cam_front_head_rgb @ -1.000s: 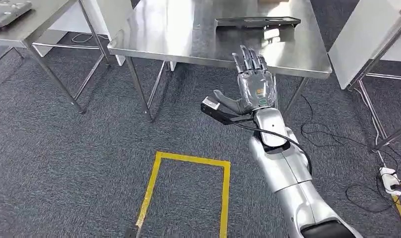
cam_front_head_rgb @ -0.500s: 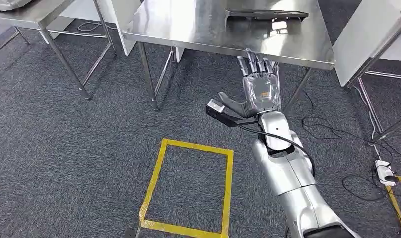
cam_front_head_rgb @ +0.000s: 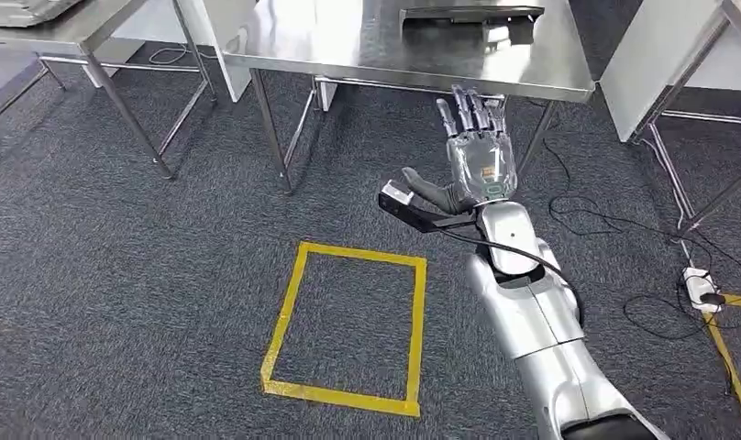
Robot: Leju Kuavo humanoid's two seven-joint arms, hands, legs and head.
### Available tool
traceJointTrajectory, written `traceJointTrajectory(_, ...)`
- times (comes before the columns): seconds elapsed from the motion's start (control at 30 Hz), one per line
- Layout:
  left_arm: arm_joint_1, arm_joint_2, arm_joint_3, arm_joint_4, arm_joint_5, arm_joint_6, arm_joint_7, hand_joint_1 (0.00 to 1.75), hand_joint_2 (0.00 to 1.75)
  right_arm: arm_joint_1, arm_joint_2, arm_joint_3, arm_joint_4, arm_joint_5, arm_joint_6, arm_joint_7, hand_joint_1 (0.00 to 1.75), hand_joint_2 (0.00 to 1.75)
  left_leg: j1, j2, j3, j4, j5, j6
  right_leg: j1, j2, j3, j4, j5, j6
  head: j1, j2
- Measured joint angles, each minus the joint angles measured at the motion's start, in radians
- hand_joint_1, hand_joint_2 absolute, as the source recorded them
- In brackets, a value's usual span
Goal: Take the parts from the cabinet and place them on the table.
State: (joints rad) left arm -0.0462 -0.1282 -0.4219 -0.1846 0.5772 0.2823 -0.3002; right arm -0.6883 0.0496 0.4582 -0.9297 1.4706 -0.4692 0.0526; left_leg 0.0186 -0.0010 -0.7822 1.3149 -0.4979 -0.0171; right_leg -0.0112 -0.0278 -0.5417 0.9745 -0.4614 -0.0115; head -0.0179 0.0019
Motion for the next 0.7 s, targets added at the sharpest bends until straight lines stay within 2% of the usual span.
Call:
traceJointTrajectory(0.03,0.001,0.001,0.000,0.000,-0.002,0.000,0.002,0.00,0.00,0.005,-0.003,0.000,0.000,0.002,-0.004,0.004,0.00,0.00,0.002,0.001,0.025,-0.014,0.038,-0.001,0.000,-0.009,-0.012,0.003,0.007,0.003,-0.001,0.000)
traceJointTrajectory(0.07,0.001,0.001,0.000,0.000,-0.002,0.000,0.003,0.00,0.00,0.010,-0.006,0.000,0.000,0.002,-0.007,0.005,0.00,0.00,0.002,0.006,0.063,-0.055,0.066,0.000,-0.001,-0.016,-0.020,0.007,0.009,0.007,0.000,0.000)
traceJointTrajectory(0.1,0.001,0.002,-0.001,0.000,-0.002,0.000,0.003,0.00,0.00,0.016,-0.010,-0.001,0.003,0.002,-0.018,0.007,0.00,0.00,0.003,0.025,0.136,-0.146,0.078,0.001,-0.001,-0.026,-0.029,0.013,0.012,0.011,-0.001,0.000)
traceJointTrajectory(0.13,-0.001,0.000,-0.001,0.000,-0.002,0.000,0.003,0.00,0.00,0.018,-0.011,-0.001,0.004,0.002,-0.027,0.007,0.00,0.00,0.002,0.069,0.195,-0.231,0.047,0.002,0.003,-0.033,-0.031,0.021,0.013,0.013,-0.002,0.000)
traceJointTrajectory(0.17,-0.004,0.000,-0.001,0.000,-0.002,0.001,0.002,0.00,0.00,0.022,-0.017,-0.005,0.005,0.001,-0.043,0.008,0.00,0.00,-0.011,0.083,0.226,-0.279,0.026,0.008,0.009,-0.041,-0.038,0.027,0.014,0.017,-0.003,0.000)
traceJointTrajectory(0.2,-0.005,-0.001,-0.001,0.000,0.004,0.003,0.002,0.00,0.00,0.027,-0.019,-0.006,0.011,-0.002,-0.056,0.008,0.00,0.00,-0.009,0.072,0.225,-0.289,0.017,0.018,0.015,-0.055,-0.038,0.028,0.017,0.021,0.002,0.000)
traceJointTrajectory(0.27,-0.001,-0.002,-0.001,0.000,0.012,0.009,0.002,0.00,0.00,0.042,-0.022,-0.007,0.022,-0.017,-0.079,0.006,0.00,0.00,-0.013,0.048,0.214,-0.294,0.019,0.038,0.014,-0.076,-0.038,0.024,0.024,0.031,0.003,0.000)
traceJointTrajectory(0.3,0.002,-0.003,-0.001,0.000,0.020,0.011,0.002,0.00,0.00,0.055,-0.023,-0.009,0.029,-0.030,-0.095,0.002,0.00,0.00,-0.006,0.037,0.215,-0.303,0.031,0.055,0.014,-0.072,-0.043,0.030,0.021,0.039,0.001,0.000)
traceJointTrajectory(0.33,0.003,-0.004,0.000,0.001,0.028,0.017,0.002,0.00,0.00,0.069,-0.031,-0.014,0.040,-0.050,-0.114,-0.004,0.00,0.00,-0.006,0.031,0.209,-0.306,0.039,0.064,0.010,-0.025,-0.058,0.053,0.002,0.043,0.004,0.000)
traceJointTrajectory(0.37,0.002,-0.004,0.001,0.001,0.037,0.020,0.002,0.00,0.00,0.086,-0.034,-0.020,0.050,-0.074,-0.134,-0.013,0.00,0.00,-0.006,0.023,0.202,-0.306,0.045,0.073,0.008,0.003,-0.078,0.104,-0.034,0.037,0.004,0.000)
traceJointTrajectory(0.4,0.000,-0.005,0.002,0.001,0.049,0.025,0.002,0.00,0.00,0.112,-0.043,-0.030,0.070,-0.114,-0.162,-0.024,0.00,0.00,-0.006,0.006,0.193,-0.306,0.053,0.077,0.007,0.016,-0.114,0.194,-0.080,0.031,0.004,0.000)
traceJointTrajectory(0.43,0.000,-0.006,0.005,0.001,0.061,0.035,0.003,0.00,0.00,0.141,-0.051,-0.040,0.088,-0.151,-0.183,-0.035,0.00,0.00,-0.007,-0.009,0.186,-0.305,0.058,0.078,0.008,0.020,-0.144,0.272,-0.113,0.028,0.005,0.000)
traceJointTrajectory(0.47,0.001,-0.006,0.011,0.001,0.075,0.046,0.006,0.00,0.00,0.174,-0.058,-0.056,0.108,-0.194,-0.202,-0.049,0.00,0.00,-0.007,-0.024,0.179,-0.305,0.063,0.078,0.008,0.023,-0.164,0.327,-0.132,0.029,0.005,0.000)
traceJointTrajectory(0.5,0.004,-0.007,0.019,0.001,0.087,0.059,0.009,0.00,0.00,0.209,-0.062,-0.073,0.123,-0.226,-0.210,-0.060,0.00,0.00,-0.008,-0.037,0.173,-0.304,0.068,0.077,0.007,0.023,-0.162,0.335,-0.132,0.034,0.006,0.000)
traceJointTrajectory(0.53,0.006,-0.008,0.028,0.002,0.098,0.070,0.011,0.00,0.00,0.245,-0.066,-0.097,0.135,-0.252,-0.214,-0.069,0.00,0.00,-0.008,-0.053,0.168,-0.304,0.072,0.076,0.007,0.024,-0.136,0.297,-0.118,0.038,0.006,0.000)
traceJointTrajectory(0.57,0.009,-0.009,0.035,0.003,0.103,0.077,0.013,0.00,0.00,0.277,-0.067,-0.123,0.143,-0.262,-0.215,-0.075,0.00,0.00,-0.008,-0.067,0.165,-0.304,0.076,0.073,0.008,0.028,-0.088,0.211,-0.089,0.044,0.007,0.000)
traceJointTrajectory(0.6,0.010,-0.010,0.039,0.003,0.103,0.077,0.013,0.00,0.00,0.294,-0.068,-0.142,0.149,-0.265,-0.216,-0.077,0.00,0.00,-0.009,-0.077,0.163,-0.304,0.080,0.070,0.007,0.041,-0.035,0.116,-0.060,0.047,0.008,0.000)
traceJointTrajectory(0.63,0.010,-0.012,0.044,0.003,0.103,0.079,0.013,0.00,0.00,0.304,-0.069,-0.158,0.154,-0.268,-0.217,-0.079,0.00,0.00,-0.009,-0.084,0.160,-0.304,0.084,0.066,0.007,0.074,0.010,0.034,-0.040,0.044,0.008,0.000)
traceJointTrajectory(0.67,0.009,-0.013,0.047,0.003,0.103,0.079,0.013,0.00,0.00,0.312,-0.071,-0.170,0.160,-0.269,-0.220,-0.081,0.00,0.00,-0.017,-0.087,0.156,-0.302,0.087,0.061,0.012,0.085,0.014,0.020,-0.038,0.037,0.006,0.000)
traceJointTrajectory(0.7,0.009,-0.013,0.051,0.004,0.103,0.082,0.013,0.00,0.00,0.318,-0.072,-0.178,0.164,-0.270,-0.222,-0.083,0.00,0.00,-0.015,-0.090,0.153,-0.302,0.091,0.055,0.012,0.074,0.016,0.019,-0.033,0.032,0.007,0.000)
